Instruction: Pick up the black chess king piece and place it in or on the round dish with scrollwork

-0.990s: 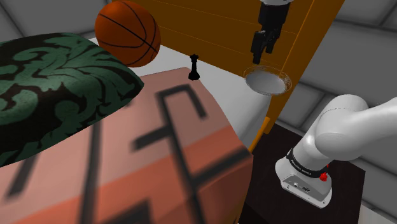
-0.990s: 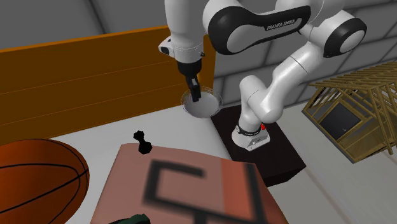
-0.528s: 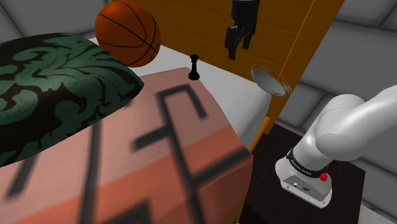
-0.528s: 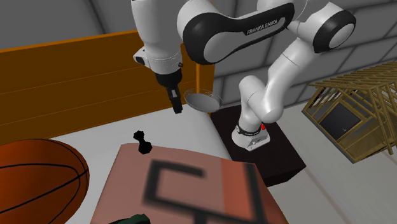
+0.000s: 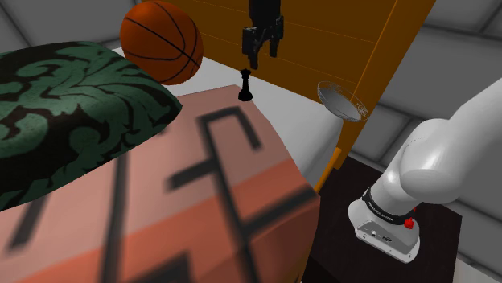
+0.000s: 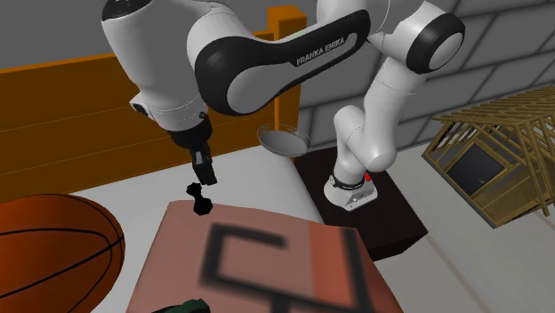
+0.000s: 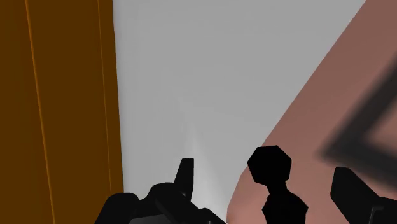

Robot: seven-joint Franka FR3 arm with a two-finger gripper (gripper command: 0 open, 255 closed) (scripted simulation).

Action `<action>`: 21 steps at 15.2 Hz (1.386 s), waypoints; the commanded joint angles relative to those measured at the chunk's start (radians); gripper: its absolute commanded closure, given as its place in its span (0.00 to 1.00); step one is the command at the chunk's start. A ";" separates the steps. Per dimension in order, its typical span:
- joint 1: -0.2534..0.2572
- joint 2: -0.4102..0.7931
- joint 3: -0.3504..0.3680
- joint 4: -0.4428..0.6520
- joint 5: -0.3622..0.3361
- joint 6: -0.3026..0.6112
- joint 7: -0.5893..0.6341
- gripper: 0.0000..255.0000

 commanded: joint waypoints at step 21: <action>0.015 0.160 0.025 0.081 -0.008 0.083 0.027 1.00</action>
